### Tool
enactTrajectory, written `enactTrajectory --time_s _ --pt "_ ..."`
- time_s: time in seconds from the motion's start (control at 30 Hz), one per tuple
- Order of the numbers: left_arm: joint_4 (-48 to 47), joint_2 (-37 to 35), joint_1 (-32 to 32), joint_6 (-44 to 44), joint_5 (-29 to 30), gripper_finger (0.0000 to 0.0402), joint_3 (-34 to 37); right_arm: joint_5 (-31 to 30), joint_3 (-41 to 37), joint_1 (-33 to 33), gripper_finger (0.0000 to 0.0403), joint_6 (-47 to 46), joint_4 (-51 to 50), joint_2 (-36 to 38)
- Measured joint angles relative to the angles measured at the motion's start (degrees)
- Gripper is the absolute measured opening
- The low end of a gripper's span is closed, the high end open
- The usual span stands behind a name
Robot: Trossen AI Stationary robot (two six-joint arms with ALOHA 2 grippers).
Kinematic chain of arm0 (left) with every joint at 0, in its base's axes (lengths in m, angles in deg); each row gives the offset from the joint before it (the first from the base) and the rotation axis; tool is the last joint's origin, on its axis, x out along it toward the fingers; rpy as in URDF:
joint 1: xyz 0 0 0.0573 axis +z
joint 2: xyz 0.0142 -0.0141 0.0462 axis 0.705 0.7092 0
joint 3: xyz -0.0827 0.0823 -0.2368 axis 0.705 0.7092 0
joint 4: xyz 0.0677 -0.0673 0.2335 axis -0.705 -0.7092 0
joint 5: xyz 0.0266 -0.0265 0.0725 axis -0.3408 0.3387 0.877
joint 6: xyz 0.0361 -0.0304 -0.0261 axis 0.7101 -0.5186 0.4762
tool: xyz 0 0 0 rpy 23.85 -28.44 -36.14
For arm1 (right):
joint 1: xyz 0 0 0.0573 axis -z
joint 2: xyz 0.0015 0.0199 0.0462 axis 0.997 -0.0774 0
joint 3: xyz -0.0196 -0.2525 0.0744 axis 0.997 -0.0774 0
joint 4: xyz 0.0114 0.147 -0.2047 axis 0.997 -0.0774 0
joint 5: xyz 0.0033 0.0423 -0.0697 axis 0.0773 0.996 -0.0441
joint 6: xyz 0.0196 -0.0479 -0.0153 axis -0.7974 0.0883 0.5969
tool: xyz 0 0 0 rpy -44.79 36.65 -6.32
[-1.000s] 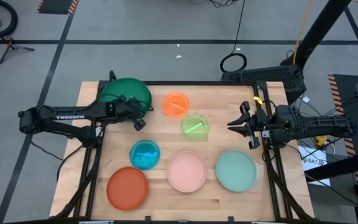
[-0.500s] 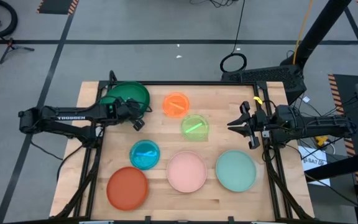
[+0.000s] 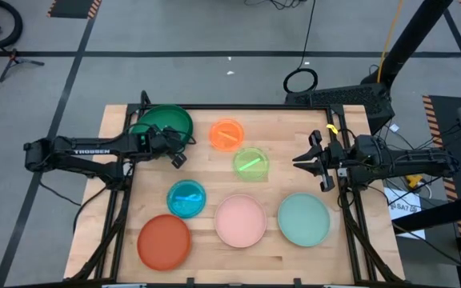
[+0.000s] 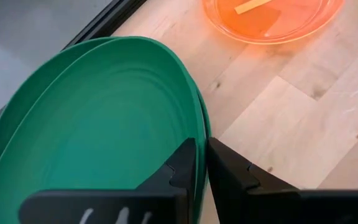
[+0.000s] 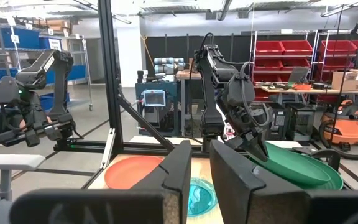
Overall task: Stack plastic plates
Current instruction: Stack the right green plate on top of the left green plate, then stack the pink plate on top of the green plate
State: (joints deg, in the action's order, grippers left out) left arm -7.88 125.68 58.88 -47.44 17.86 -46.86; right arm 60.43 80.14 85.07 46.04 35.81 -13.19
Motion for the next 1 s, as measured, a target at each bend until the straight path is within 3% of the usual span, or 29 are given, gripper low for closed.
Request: enactTrajectory --time_s 0.47,0.8,1.0 --pt "-0.04 0.00 1.16 -0.21 -3.96 0.0050 0.00 0.00 0.00 0.00 0.0054 -0.02 -0.41 0.00" --pt "0.43 0.00 3.30 -0.26 -2.48 0.0173 -0.04 -0.25 0.00 0.00 0.0054 -0.45 -0.44 -0.12" --pt "4.81 -0.56 -0.87 7.70 -3.80 0.0192 -1.49 -13.17 0.29 0.03 0.0054 -5.84 -0.67 -3.73"
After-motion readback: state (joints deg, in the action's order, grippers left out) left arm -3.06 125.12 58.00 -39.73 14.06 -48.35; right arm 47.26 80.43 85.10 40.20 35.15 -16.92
